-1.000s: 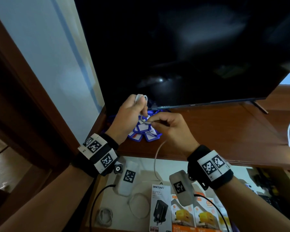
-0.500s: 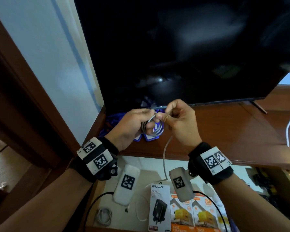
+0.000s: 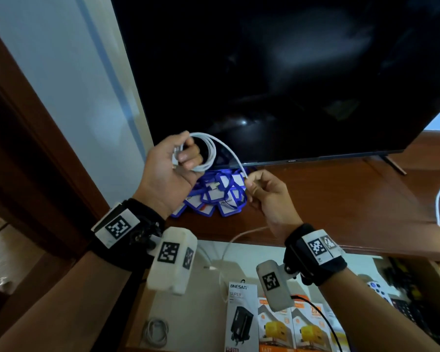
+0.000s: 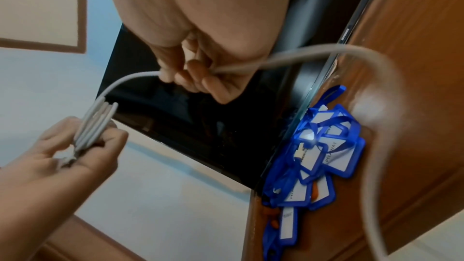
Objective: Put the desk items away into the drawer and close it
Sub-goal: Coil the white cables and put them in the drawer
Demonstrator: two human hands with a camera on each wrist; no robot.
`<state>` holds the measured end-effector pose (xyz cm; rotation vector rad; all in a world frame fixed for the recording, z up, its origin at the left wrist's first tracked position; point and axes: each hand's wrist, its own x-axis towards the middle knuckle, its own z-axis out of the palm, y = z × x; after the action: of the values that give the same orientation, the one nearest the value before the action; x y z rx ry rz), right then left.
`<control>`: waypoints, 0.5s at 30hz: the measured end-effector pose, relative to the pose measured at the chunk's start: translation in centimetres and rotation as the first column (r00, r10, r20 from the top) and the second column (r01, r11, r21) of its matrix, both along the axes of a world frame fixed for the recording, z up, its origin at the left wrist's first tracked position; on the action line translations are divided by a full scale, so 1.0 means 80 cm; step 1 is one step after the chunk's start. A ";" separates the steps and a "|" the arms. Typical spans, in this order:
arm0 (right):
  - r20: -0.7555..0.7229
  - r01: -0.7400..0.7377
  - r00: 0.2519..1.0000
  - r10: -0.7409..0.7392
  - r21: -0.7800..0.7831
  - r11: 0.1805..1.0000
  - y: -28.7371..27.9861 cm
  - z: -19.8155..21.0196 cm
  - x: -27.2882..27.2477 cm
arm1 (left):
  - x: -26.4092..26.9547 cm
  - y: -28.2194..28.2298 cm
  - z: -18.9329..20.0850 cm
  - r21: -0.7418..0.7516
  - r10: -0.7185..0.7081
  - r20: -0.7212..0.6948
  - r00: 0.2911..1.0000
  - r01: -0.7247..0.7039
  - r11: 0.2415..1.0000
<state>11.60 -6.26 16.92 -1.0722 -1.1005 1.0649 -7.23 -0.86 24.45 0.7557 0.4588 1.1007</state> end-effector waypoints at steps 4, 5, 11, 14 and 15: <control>0.260 0.052 0.964 -0.053 0.010 0.999 0.008 -0.008 -0.009 | 0.003 0.008 0.001 0.049 0.178 -0.033 0.983 -0.176 0.983; 0.353 0.046 0.934 -0.057 0.039 0.998 0.008 -0.008 -0.011 | 0.004 0.008 0.000 0.073 0.219 -0.068 0.973 -0.214 0.974; 0.656 -0.141 0.752 0.063 0.066 0.988 -0.001 0.016 -0.025 | 0.011 0.007 -0.009 0.306 0.326 -0.414 0.850 -0.208 0.929; 0.616 -0.188 0.780 0.112 0.060 0.980 -0.004 0.027 -0.028 | 0.014 0.001 -0.018 0.432 0.356 -0.598 0.718 -0.085 0.898; 0.583 -0.214 0.799 0.147 0.047 0.976 -0.005 0.030 -0.026 | 0.016 -0.002 -0.020 0.454 0.349 -0.642 0.683 -0.028 0.890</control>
<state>9.48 -6.68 19.31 -1.2581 -1.7629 0.8211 -5.96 -1.01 22.82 1.5688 1.0069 1.0838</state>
